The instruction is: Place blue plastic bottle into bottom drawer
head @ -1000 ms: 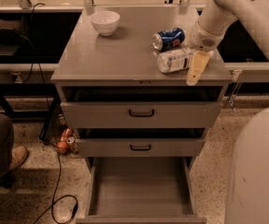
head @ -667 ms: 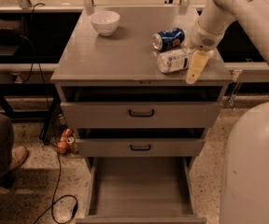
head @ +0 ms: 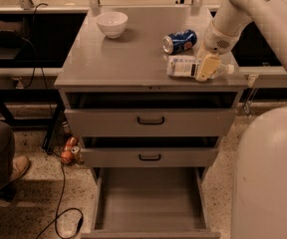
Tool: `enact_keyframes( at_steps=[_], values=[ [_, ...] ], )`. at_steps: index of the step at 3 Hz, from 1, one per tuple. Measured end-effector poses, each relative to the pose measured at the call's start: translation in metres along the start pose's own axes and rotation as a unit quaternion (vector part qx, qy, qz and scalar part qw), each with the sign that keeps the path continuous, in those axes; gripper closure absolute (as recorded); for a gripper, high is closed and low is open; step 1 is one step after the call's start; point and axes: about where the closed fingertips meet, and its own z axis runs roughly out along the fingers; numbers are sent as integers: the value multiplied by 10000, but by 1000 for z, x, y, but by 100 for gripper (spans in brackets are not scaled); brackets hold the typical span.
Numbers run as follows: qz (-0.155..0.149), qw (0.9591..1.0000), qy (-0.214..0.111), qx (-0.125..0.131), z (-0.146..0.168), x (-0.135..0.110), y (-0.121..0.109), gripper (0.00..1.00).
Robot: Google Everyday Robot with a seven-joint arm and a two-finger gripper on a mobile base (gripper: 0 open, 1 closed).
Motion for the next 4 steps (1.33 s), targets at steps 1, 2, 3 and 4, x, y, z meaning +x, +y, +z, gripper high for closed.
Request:
enact_keyframes(
  at_steps=[1, 2, 3, 4],
  values=[
    [-15, 10000, -35, 56, -7, -2, 1, 82],
    [-262, 9995, -167, 21, -27, -18, 21, 100],
    [-517, 9971, -415, -379, -32, -49, 64, 100],
    [-469, 9972, -426, -409, -27, -46, 69, 100]
  ],
)
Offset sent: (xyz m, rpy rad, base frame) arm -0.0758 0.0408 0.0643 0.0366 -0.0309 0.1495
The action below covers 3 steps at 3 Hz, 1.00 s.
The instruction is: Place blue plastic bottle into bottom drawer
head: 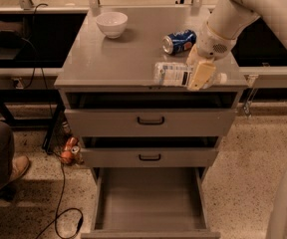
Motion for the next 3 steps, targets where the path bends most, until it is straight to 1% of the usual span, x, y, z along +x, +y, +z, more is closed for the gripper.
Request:
enact_keyframes(
  at_steps=[1, 2, 3],
  values=[
    [275, 9996, 33, -94, 7, 11, 41, 100],
    [523, 9983, 66, -238, 22, 17, 94, 100],
    [810, 9959, 34, -394, 62, 26, 139, 100]
  ],
)
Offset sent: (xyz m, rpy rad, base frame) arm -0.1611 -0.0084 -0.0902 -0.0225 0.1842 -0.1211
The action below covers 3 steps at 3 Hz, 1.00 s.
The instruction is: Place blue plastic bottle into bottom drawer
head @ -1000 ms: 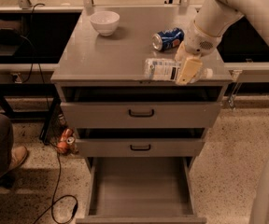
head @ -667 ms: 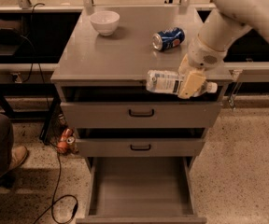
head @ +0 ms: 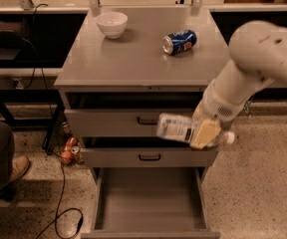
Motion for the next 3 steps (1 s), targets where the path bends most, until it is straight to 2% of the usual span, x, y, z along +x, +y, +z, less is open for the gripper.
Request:
enact_keyframes(
  at_steps=[1, 2, 3],
  values=[
    [341, 9992, 20, -198, 67, 18, 31, 100],
    [775, 9960, 35, -438, 137, 31, 57, 100],
    [774, 9960, 35, -439, 137, 31, 57, 100]
  ],
)
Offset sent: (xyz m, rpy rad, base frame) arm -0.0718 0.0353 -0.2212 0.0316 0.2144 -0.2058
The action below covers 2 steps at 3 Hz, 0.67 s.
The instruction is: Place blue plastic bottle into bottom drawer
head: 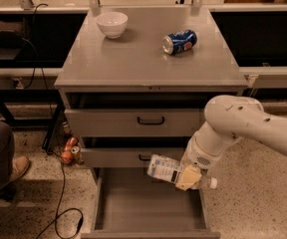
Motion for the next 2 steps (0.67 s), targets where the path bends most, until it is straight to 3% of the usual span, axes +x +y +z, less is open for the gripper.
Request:
enact_keyframes(
  at_steps=[1, 2],
  values=[
    [393, 9991, -132, -38, 35, 19, -5, 100],
    [1174, 9929, -191, -28, 129, 62, -22, 100]
  ],
)
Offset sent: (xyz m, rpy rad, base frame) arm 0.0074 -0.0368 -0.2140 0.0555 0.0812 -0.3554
